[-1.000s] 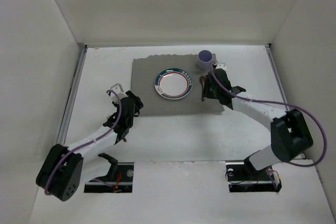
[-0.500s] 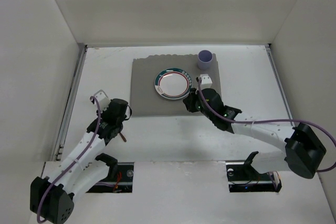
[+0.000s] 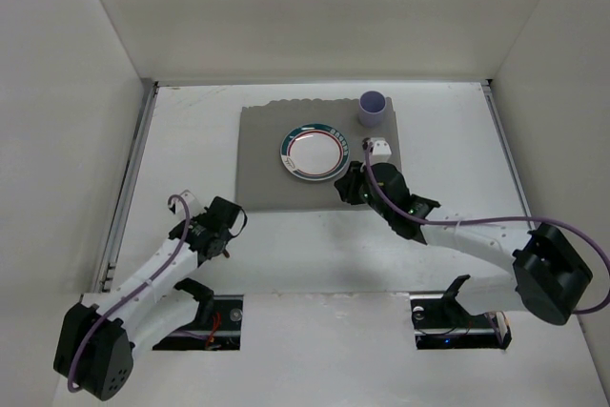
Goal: Set the dinner table for one person
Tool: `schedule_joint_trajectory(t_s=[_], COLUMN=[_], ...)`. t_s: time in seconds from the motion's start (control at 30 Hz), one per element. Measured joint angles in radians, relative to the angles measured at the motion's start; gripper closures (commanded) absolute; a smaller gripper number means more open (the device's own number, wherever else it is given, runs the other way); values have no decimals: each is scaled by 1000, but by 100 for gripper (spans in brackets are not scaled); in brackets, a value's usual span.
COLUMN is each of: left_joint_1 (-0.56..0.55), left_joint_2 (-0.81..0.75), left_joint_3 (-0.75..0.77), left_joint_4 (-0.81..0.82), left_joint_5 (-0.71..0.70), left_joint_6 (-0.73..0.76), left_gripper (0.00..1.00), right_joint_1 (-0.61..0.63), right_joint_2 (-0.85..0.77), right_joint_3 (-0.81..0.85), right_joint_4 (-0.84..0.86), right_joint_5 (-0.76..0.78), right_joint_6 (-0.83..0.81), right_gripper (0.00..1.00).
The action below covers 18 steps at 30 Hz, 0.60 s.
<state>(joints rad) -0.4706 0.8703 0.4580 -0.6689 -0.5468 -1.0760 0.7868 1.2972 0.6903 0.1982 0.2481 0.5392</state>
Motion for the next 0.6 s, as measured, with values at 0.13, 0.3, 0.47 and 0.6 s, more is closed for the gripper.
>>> schedule_joint_trajectory(t_s=[0.13,0.3,0.47,0.6], left_joint_1=[-6,-5,1,23], left_joint_2=[37,94,123,106], left_joint_3=[-14,-26,-41,-53], left_joint_4=[35,103,152,161], left_joint_5=[6,24,37,39], left_joint_6=[-3,-2,2,1], left_gripper=[65,71,76,87], right_joint_1=[0,0,-7,-43], right_joint_2=[12,16,16,11], right_joint_3=[0,0,0,-6], right_joint_4=[8,13,13,13], right_joint_5=[-5,-10,-13,-14], right_joint_6=[7,8,8,8], right_gripper=[69,69,68,67])
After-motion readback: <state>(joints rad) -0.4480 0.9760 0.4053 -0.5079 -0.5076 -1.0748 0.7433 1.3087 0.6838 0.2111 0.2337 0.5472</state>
